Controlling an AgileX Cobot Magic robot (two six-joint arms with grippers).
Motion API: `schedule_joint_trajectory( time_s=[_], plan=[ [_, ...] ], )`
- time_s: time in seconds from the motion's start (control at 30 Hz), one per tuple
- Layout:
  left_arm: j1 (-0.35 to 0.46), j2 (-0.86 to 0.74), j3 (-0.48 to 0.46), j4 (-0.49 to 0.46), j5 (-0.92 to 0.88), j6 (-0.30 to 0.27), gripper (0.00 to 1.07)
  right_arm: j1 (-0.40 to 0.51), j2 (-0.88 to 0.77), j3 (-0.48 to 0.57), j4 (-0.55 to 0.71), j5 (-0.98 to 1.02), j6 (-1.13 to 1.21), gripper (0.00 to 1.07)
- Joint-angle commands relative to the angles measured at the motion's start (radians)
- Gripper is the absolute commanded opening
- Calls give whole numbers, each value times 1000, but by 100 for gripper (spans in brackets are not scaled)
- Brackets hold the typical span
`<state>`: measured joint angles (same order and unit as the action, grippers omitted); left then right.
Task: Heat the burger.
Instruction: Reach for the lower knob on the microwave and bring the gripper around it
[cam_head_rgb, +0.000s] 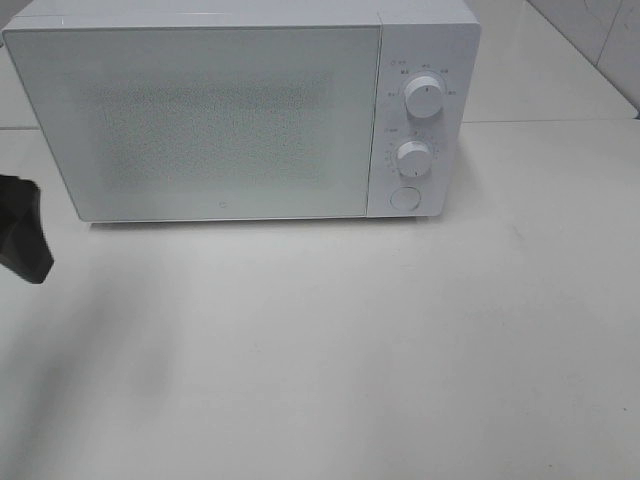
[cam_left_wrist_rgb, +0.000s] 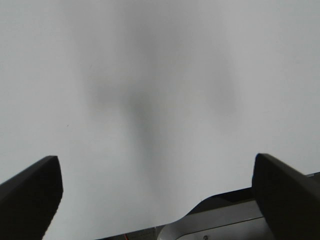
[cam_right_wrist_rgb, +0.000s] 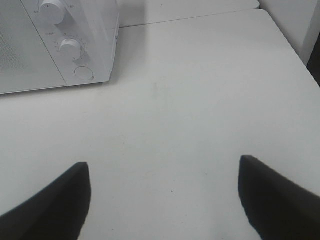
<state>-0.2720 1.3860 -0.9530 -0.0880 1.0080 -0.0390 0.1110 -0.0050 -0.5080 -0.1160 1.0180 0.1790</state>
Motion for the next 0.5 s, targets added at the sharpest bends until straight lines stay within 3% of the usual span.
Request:
schedule_joint_trajectory(
  time_s=[0.03, 0.2, 0.3, 0.5],
  plan=[
    [39, -45, 55, -13, 8, 5, 98, -8, -25, 1, -4, -11, -17, 75],
    [77, -177, 185, -4, 10, 5, 98, -8, -25, 1, -4, -12, -17, 75],
    [77, -194, 201, -4, 10, 5, 98, -8, -25, 1, -4, -12, -17, 75],
    [77, -340, 324, 4, 10, 9, 98, -8, -25, 1, -4, -12, -17, 75]
  ],
)
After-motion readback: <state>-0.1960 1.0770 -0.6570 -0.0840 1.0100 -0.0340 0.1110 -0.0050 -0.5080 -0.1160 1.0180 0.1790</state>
